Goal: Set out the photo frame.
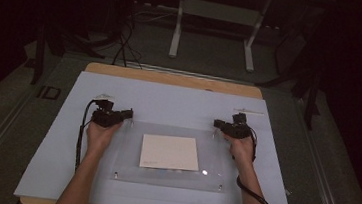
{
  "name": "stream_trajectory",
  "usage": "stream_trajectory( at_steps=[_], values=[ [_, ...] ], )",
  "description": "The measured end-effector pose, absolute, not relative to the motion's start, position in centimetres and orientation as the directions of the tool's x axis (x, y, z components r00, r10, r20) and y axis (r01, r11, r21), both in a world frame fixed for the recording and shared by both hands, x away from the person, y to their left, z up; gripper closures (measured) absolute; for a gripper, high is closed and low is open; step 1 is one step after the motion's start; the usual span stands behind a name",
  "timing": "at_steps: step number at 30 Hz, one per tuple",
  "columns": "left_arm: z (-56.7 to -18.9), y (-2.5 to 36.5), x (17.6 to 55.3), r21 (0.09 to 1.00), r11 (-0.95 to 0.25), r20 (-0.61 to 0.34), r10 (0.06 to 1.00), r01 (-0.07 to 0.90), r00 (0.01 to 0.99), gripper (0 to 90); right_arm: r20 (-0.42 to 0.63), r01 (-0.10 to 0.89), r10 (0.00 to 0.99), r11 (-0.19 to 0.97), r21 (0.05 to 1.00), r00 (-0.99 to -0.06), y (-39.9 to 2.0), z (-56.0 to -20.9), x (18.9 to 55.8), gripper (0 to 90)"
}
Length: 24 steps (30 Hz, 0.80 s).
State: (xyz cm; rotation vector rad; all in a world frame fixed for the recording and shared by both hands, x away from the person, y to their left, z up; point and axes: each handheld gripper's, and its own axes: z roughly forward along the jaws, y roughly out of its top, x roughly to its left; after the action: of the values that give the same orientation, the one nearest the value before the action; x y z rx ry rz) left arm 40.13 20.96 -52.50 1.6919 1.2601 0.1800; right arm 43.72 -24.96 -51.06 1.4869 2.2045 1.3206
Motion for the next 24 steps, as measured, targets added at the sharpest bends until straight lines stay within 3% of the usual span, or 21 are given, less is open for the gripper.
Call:
stream_trajectory(
  at_steps=[7,15,24],
  values=[
    [-52.8,21.6,41.1,0.751,0.033,-0.445,0.763,0.659,0.469,82.8,0.35,0.69,0.81,0.09,0.718,-0.47,-25.0,-50.9,44.6,82.5],
    [-52.3,21.2,41.5,0.763,-0.032,-0.387,0.777,0.646,0.496,82.8,0.379,0.722,0.806,0.085,0.687,-0.455,-25.1,-50.8,45.2,82.4],
    [-52.6,20.9,42.0,0.766,0.01,-0.419,0.766,0.643,0.487,80.0,0.389,0.747,0.807,0.093,0.659,-0.444,-25.1,-50.5,45.7,82.5]
  ],
)
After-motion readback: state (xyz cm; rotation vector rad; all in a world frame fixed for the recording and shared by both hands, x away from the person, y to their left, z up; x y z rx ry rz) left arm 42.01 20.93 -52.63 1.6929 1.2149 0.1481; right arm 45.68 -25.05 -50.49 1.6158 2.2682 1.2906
